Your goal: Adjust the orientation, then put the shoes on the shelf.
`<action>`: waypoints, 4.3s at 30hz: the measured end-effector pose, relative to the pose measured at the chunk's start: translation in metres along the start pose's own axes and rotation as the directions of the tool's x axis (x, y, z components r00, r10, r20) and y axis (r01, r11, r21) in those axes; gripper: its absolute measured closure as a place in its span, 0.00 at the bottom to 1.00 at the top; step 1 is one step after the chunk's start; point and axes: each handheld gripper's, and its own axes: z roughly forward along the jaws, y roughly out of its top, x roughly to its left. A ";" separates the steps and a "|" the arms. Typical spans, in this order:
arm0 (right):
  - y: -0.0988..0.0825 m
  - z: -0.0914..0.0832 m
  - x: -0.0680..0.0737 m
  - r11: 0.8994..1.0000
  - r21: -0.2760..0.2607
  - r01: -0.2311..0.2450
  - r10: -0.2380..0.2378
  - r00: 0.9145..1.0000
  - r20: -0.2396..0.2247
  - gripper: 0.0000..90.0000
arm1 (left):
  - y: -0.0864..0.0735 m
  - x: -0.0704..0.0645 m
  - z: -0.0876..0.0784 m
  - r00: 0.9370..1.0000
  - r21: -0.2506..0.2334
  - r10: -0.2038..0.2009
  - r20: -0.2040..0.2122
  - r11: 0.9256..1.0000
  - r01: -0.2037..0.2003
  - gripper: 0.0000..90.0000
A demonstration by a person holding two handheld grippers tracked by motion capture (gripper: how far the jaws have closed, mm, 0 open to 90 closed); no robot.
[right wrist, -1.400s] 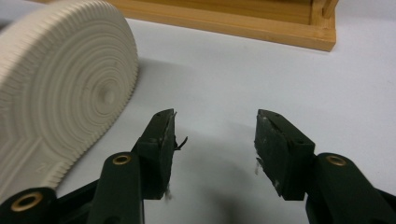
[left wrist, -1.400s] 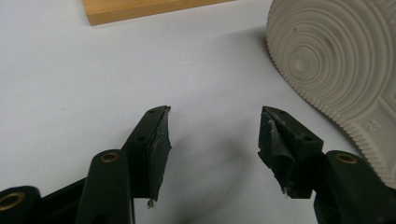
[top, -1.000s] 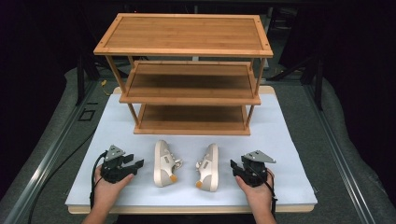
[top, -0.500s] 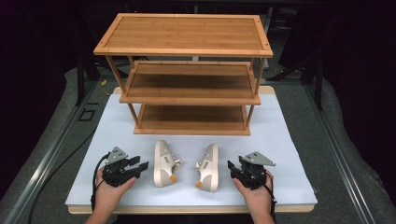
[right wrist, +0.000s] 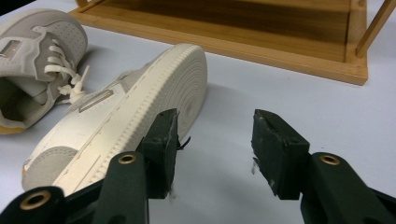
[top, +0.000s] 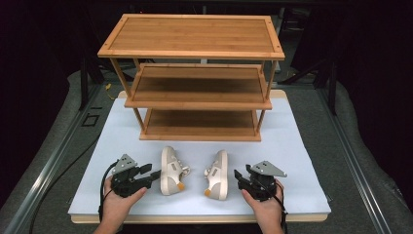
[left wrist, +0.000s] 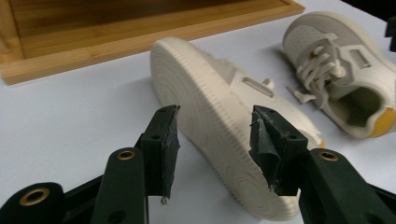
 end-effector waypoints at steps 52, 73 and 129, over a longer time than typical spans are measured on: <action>-0.006 -0.010 0.018 1.000 0.011 0.019 -0.019 1.000 -0.017 0.59 | -0.009 0.004 0.002 0.999 0.002 0.000 0.042 1.000 0.000 0.53; -0.019 -0.009 -0.006 0.989 0.130 -0.074 0.075 0.997 -0.001 0.61 | -0.021 0.020 -0.015 0.998 0.028 -0.051 -0.026 0.998 0.052 0.59; -0.015 0.004 0.020 0.990 0.065 -0.123 0.123 0.992 0.016 0.59 | -0.022 0.028 0.005 0.987 0.055 -0.147 -0.069 0.987 0.151 0.61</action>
